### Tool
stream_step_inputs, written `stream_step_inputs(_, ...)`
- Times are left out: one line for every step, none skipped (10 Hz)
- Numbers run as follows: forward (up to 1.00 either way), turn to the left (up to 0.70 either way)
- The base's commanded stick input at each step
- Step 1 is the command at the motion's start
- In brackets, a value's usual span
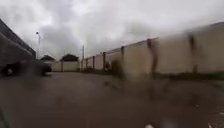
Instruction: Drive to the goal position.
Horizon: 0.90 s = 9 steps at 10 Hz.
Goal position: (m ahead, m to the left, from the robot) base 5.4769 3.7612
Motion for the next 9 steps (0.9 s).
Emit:
stream_step_inputs(0.50,0.02)
stream_step_inputs(0.50,0.21)
stream_step_inputs(0.50,0.47)
stream_step_inputs(0.40,0.56)
stream_step_inputs(0.30,0.61)
stream_step_inputs(0.35,0.72)
stream_step_inputs(0.40,0.74)
stream_step_inputs(0.45,0.57)
stream_step_inputs(0.48,0.50)
